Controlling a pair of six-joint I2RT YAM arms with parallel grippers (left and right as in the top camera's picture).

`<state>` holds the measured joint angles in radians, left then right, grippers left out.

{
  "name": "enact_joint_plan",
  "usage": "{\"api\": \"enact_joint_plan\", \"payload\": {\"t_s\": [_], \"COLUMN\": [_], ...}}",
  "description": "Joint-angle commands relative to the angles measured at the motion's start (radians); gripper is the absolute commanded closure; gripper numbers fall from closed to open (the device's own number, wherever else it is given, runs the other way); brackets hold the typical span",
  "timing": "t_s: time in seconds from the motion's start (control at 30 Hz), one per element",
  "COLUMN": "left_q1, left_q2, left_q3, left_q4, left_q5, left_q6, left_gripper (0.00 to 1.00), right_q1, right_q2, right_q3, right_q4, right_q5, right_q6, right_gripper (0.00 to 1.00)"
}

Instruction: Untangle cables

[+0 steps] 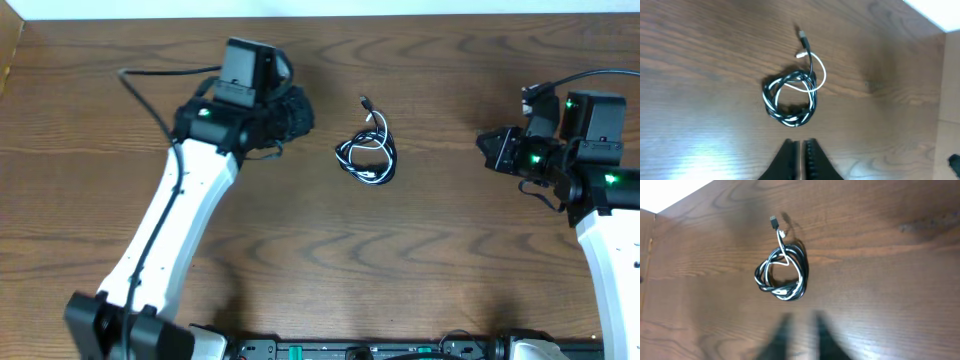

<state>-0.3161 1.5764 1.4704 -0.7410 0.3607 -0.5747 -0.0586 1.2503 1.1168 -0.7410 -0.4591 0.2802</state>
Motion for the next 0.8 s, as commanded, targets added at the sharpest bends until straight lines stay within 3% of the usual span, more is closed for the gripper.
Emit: {"api": "enact_joint_plan", "payload": {"t_s": [0.0, 0.03, 0.07, 0.1, 0.13, 0.17, 0.23, 0.27, 0.3, 0.53, 0.77], "left_q1": [-0.032, -0.043, -0.049, -0.051, -0.055, -0.057, -0.063, -0.067, -0.071, -0.097, -0.1], "left_q2": [0.079, 0.112, 0.136, 0.154, 0.18, 0.203, 0.255, 0.284, 0.311, 0.513, 0.61], "left_q3": [0.003, 0.003, 0.003, 0.003, 0.003, 0.003, 0.003, 0.003, 0.003, 0.003, 0.003], "left_q4": [0.028, 0.034, 0.04, 0.045, 0.052, 0.061, 0.073, 0.082, 0.092, 0.174, 0.216], "left_q5": [-0.014, -0.014, -0.014, -0.013, -0.013, -0.014, -0.013, -0.013, -0.013, -0.013, -0.013], "left_q6": [-0.018, -0.016, -0.013, -0.014, -0.016, -0.023, -0.055, -0.074, -0.09, -0.208, -0.26], "left_gripper": [0.21, 0.51, 0.7, 0.75, 0.75, 0.66, 0.41, 0.31, 0.3, 0.34, 0.36], "right_q1": [0.003, 0.003, 0.003, 0.003, 0.004, 0.004, 0.005, 0.005, 0.005, 0.006, 0.006], "right_q2": [0.007, 0.01, 0.012, 0.014, 0.017, 0.021, 0.034, 0.043, 0.053, 0.139, 0.209], "right_q3": [-0.003, -0.003, -0.004, -0.005, -0.005, -0.005, -0.005, -0.005, -0.005, -0.005, -0.005], "right_q4": [0.008, 0.005, 0.002, 0.003, 0.005, 0.009, 0.018, 0.023, 0.026, 0.039, 0.053], "right_q5": [-0.01, -0.003, 0.011, 0.027, 0.04, 0.048, 0.049, 0.049, 0.049, 0.049, 0.049], "right_q6": [-0.01, -0.038, -0.037, -0.031, -0.028, -0.026, -0.026, -0.026, -0.026, -0.026, -0.026], "right_gripper": [0.04, 0.99, 0.99, 0.98, 0.98, 0.89, 0.04, 0.01, 0.01, 0.06, 0.09]}}
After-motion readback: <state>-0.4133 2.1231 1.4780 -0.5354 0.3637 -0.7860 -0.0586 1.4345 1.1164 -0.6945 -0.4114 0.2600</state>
